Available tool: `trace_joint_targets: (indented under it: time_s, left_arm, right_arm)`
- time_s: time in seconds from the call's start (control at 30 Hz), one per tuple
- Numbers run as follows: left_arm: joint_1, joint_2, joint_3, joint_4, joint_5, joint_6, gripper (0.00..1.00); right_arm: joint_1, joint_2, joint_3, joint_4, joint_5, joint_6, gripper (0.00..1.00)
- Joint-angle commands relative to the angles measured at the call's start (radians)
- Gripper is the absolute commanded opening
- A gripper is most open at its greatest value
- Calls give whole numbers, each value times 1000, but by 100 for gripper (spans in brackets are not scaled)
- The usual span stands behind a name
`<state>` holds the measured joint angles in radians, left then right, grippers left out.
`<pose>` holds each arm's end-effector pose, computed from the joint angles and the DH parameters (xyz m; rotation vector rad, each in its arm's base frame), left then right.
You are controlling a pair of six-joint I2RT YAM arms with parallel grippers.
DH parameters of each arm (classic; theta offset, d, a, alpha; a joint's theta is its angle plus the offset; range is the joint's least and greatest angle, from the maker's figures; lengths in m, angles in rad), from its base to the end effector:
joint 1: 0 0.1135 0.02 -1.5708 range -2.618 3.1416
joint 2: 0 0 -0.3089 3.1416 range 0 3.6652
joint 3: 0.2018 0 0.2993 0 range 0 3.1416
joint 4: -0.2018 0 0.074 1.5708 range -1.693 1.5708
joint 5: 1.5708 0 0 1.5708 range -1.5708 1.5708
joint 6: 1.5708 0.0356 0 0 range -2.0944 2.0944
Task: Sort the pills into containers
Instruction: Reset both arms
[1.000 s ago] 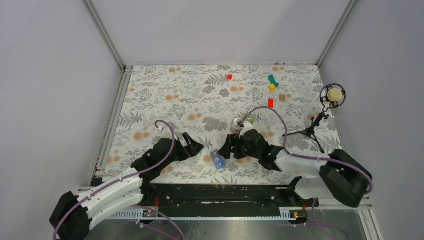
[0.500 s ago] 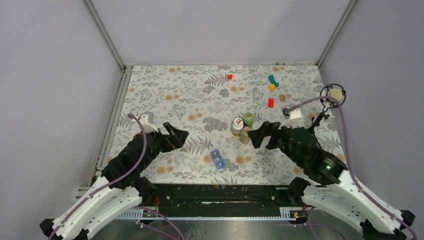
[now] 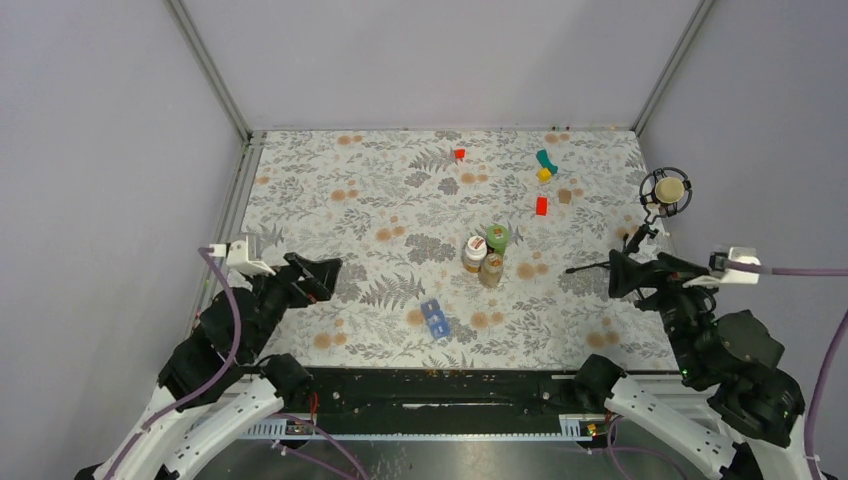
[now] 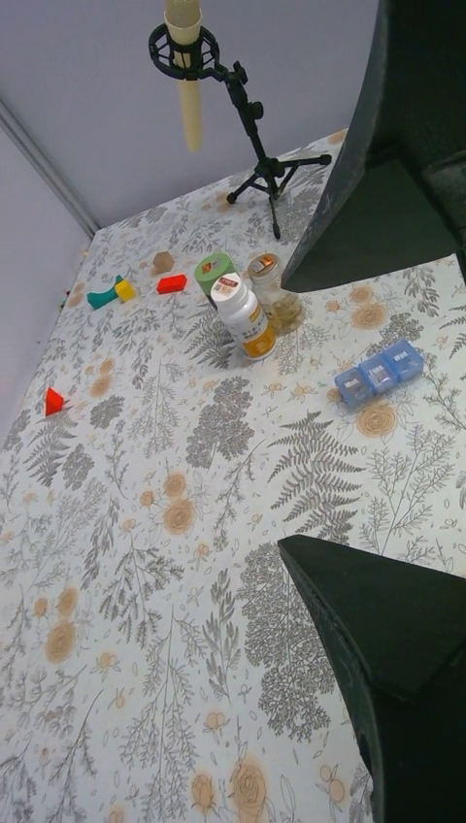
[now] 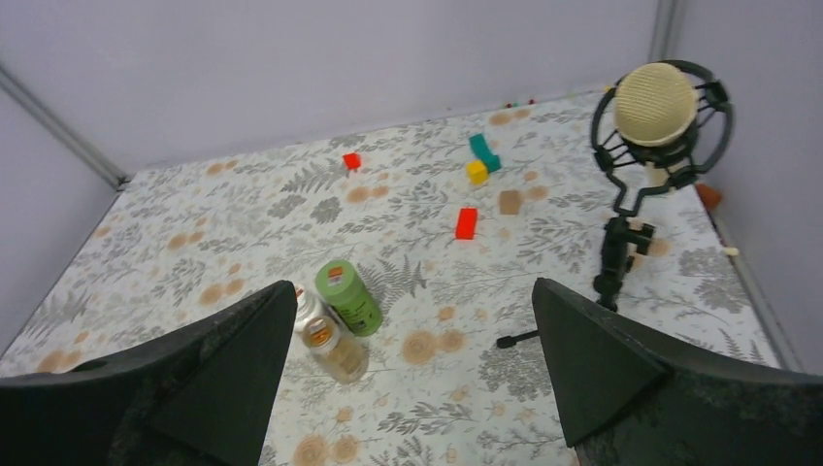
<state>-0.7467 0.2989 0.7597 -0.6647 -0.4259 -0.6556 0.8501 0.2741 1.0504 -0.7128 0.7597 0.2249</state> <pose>0.0577 -0.0333 0.3670 -0.2312 1.7859 -0.6387 0.0114 -0.0241 0.4517 0.1371 1.5254 0.2856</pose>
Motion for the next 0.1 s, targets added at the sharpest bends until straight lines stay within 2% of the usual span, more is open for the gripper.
trace_joint_targets:
  time_s: [0.0,0.07]
  left_arm:
    - [2,-47,0,33,-45,58,99]
    - [3,-58,-9,34,-47,59,99]
  right_arm:
    - [4,-24,-12,8,132,-81,99]
    - [4,-29,-24,9,136,-78,100]
